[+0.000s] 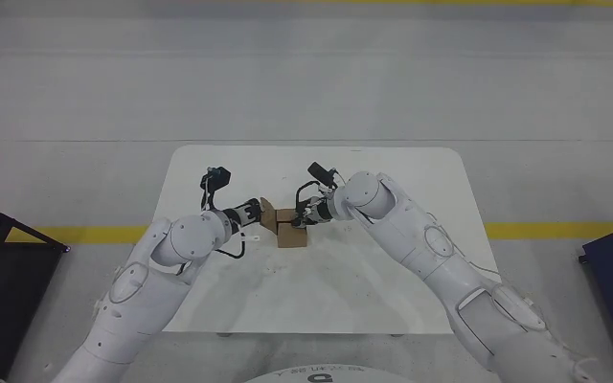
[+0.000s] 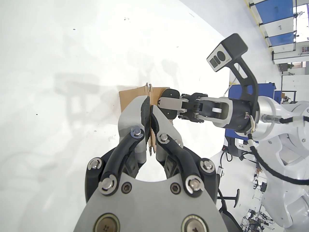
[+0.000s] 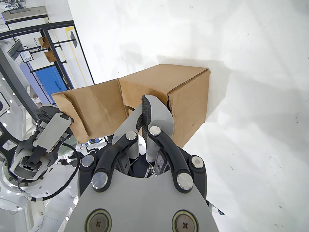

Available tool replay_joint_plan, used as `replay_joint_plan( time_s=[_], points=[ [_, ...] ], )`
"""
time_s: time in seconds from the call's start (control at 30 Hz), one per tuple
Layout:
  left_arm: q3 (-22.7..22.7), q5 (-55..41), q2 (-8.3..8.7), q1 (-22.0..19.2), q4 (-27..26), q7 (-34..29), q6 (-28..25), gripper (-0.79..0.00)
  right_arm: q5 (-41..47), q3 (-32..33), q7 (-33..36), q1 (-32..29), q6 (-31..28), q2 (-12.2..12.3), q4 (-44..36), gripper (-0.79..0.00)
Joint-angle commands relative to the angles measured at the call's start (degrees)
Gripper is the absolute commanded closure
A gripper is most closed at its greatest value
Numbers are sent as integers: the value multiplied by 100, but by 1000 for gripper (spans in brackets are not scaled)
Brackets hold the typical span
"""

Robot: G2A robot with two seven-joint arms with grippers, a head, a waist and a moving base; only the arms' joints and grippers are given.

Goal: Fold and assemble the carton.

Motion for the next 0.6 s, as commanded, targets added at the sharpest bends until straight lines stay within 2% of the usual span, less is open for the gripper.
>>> replay_joint_plan(
  time_s=[0.0,0.03,0.13,0.4,0.57],
  points=[
    [0,17,-2,-9,14,-6,31,-714,0,0,0,0,0,0,0,0],
    [-14,17,-2,-4,15,-2,48,-785,0,0,0,0,0,0,0,0],
    [-115,-1,11,50,-13,16,82,-785,-3,4,-65,-36,-47,1,-17,0],
    [-593,-168,73,500,-312,266,48,-785,-81,439,-416,-596,-848,180,-471,0],
    [-788,-140,109,833,-370,402,9,-785,-35,936,-520,-1133,-1585,358,-843,0]
  ],
)
